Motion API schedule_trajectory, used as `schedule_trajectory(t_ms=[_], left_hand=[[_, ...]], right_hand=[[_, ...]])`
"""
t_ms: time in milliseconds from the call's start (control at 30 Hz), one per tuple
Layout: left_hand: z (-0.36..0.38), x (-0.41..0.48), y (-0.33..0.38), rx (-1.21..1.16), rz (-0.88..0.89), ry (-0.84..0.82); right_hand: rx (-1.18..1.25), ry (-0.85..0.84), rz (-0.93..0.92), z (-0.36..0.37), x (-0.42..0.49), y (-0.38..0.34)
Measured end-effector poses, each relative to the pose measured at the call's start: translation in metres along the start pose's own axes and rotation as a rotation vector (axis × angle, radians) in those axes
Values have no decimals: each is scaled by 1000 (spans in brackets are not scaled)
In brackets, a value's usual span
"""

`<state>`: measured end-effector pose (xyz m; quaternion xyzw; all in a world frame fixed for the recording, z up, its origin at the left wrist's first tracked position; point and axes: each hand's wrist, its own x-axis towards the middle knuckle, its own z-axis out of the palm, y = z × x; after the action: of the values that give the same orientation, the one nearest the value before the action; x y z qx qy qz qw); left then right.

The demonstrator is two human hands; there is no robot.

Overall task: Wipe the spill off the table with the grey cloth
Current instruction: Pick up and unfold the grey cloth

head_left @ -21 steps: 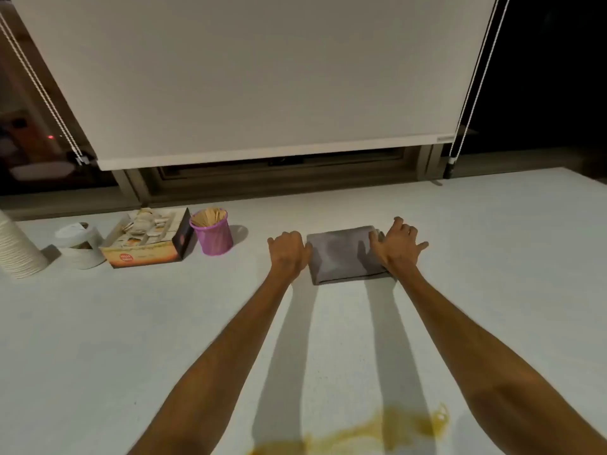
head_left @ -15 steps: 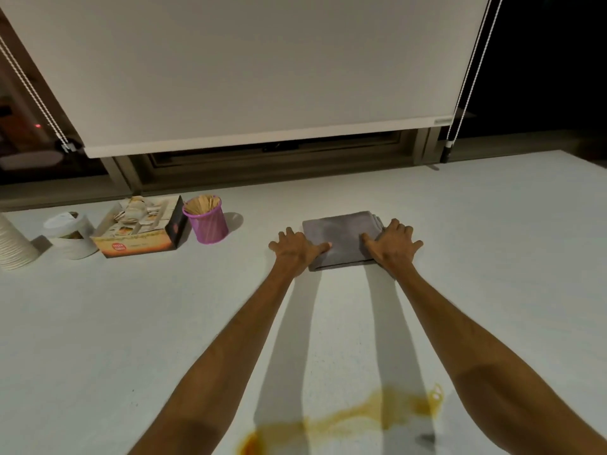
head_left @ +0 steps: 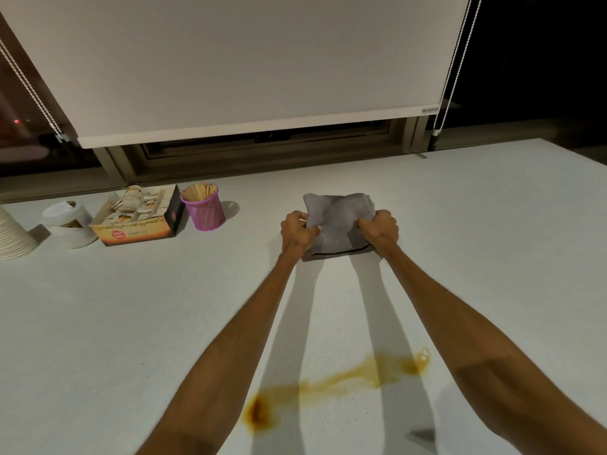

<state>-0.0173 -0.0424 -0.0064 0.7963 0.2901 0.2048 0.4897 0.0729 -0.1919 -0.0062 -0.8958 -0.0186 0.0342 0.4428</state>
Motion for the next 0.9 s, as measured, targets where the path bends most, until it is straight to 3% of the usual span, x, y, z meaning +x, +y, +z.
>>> schedule_trajectory(t_ms=[367, 900], left_hand=[[-42, -69, 1, -287, -22, 66], [-74, -161, -23, -371, -124, 48]], right_hand=[[234, 94, -20, -27, -73, 2], [327, 115, 3, -41, -175, 31]])
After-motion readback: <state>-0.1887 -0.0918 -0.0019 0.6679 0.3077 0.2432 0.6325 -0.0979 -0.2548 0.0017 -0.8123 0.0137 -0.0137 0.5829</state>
